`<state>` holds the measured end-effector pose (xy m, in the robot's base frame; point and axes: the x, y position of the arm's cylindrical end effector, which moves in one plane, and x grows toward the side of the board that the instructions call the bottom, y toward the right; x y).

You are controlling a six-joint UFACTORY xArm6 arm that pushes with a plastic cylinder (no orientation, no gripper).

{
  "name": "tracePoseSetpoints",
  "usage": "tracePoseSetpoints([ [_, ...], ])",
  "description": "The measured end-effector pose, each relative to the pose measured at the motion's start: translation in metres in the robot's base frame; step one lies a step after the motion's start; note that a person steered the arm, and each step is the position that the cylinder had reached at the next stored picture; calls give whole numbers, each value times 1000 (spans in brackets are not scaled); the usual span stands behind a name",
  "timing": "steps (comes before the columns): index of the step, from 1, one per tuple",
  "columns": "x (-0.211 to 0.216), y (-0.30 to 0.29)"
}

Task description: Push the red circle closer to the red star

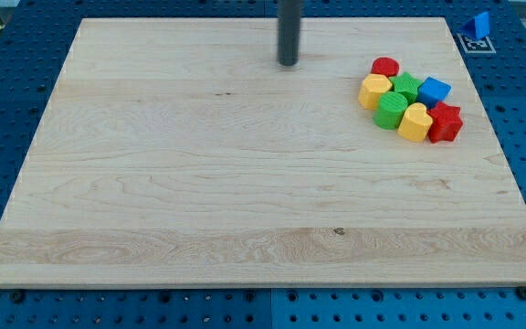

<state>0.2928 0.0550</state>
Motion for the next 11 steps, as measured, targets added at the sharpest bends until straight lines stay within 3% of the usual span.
tracePoseSetpoints([
  [3, 46, 120],
  [4, 51, 128],
  [6, -8, 125],
  [11, -4, 153],
])
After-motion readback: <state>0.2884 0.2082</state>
